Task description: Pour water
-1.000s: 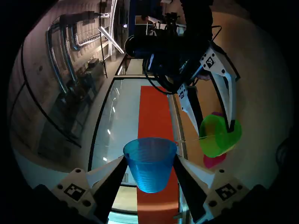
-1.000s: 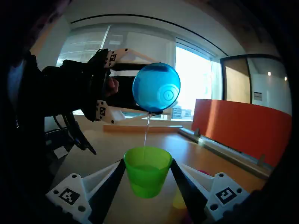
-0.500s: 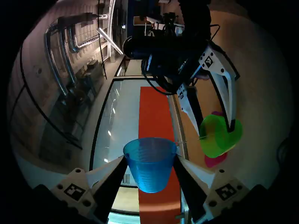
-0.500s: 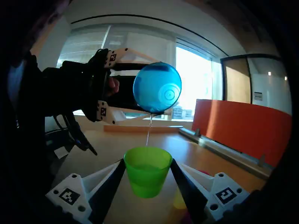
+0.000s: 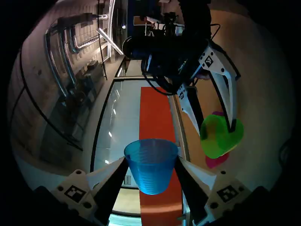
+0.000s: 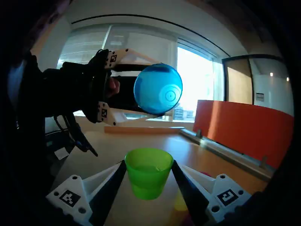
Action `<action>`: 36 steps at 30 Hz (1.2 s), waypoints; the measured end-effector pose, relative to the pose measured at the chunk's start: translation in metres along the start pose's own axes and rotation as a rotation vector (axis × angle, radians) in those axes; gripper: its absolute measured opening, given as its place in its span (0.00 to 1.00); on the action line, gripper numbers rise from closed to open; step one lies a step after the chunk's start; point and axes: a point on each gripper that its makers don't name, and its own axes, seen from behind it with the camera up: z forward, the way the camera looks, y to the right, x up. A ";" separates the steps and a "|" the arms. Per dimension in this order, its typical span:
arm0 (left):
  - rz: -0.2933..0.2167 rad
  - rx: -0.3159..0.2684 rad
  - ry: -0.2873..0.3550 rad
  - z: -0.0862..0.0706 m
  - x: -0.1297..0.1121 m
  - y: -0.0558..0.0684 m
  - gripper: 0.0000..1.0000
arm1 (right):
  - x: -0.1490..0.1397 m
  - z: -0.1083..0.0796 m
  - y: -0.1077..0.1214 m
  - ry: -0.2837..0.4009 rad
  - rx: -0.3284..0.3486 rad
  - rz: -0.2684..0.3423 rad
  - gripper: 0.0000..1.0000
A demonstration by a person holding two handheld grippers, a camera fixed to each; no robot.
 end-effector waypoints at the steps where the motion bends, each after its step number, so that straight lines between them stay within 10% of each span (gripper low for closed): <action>1: -0.001 0.000 0.001 0.000 0.000 0.000 0.84 | 0.000 0.000 0.000 0.000 0.000 0.000 0.90; 36: -0.114 0.011 -0.011 -0.001 -0.007 0.003 0.84 | 0.002 -0.002 0.000 -0.004 -0.006 -0.003 0.90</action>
